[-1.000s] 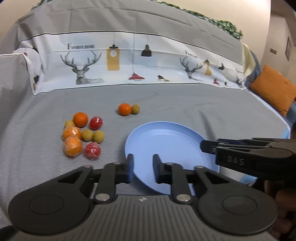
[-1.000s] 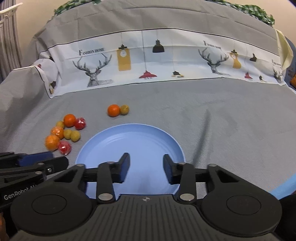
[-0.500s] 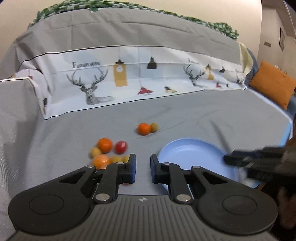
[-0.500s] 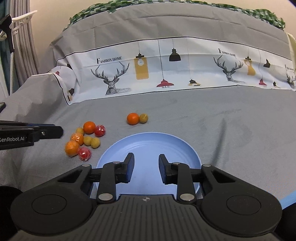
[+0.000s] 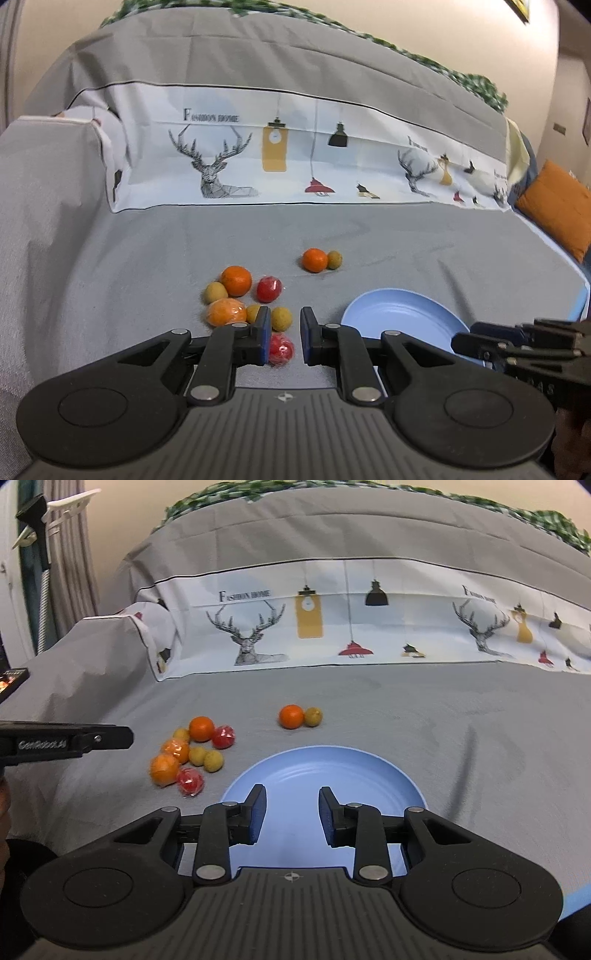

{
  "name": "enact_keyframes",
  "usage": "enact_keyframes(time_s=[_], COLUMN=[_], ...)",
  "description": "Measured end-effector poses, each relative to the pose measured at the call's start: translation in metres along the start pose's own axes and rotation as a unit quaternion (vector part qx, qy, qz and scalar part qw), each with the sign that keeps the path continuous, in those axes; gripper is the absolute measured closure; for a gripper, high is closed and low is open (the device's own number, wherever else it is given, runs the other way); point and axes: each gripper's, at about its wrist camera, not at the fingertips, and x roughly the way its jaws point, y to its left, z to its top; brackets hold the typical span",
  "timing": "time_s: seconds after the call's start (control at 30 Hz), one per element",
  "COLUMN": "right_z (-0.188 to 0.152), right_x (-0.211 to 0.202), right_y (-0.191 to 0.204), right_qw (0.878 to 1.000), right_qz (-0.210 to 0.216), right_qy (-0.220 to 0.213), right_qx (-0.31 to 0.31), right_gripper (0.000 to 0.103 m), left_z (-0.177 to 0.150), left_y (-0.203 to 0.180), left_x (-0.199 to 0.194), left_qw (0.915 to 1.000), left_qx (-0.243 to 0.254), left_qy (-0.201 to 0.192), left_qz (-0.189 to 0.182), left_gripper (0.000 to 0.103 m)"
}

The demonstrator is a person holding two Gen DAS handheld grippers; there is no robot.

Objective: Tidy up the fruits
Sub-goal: 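Grasp a wrapped orange with the left gripper while the right grasps a wrapped red fruit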

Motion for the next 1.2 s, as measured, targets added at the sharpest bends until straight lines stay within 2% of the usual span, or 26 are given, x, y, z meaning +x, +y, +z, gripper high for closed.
enact_keyframes(time_s=[0.2,0.47,0.7,0.87,0.93,0.97,1.03,1.1,1.2], right_z=[0.002,0.005,0.011,0.014,0.015,0.015,0.015,0.015,0.014], right_x=[0.000,0.006,0.035,0.061,0.074,0.079,0.091,0.102,0.116], right_y=[0.006,0.032,0.060,0.078,0.084,0.085,0.088,0.089,0.094], right_qw=[1.000,0.998,0.995,0.993,0.992,0.992,0.993,0.993,0.992], right_qz=[0.012,0.027,0.063,0.069,0.068,0.065,0.060,0.053,0.052], right_qy=[-0.004,-0.027,-0.008,0.000,0.010,0.015,0.027,0.033,0.037], right_qx=[-0.009,-0.057,-0.076,-0.094,-0.102,-0.104,-0.101,-0.098,-0.106], right_gripper=[0.070,0.070,0.070,0.067,0.063,0.062,0.052,0.048,0.048], left_z=[0.003,0.006,0.005,0.006,0.007,0.008,0.009,0.008,0.008], left_y=[0.012,0.034,0.064,0.072,0.072,0.072,0.073,0.074,0.079], left_x=[0.003,0.017,0.028,0.035,0.040,0.043,0.050,0.055,0.065], left_qw=[0.9996,0.9975,0.9876,0.9832,0.9837,0.9838,0.9831,0.9820,0.9797], left_qx=[-0.024,-0.068,-0.149,-0.171,-0.166,-0.164,-0.165,-0.171,-0.178], left_qy=[-0.004,0.020,0.049,0.063,0.068,0.072,0.079,0.081,0.093], left_qz=[0.010,0.007,-0.011,-0.014,-0.011,-0.010,-0.003,-0.001,0.001], left_gripper=[0.085,0.085,0.084,0.081,0.074,0.064,0.054,0.053,0.053])
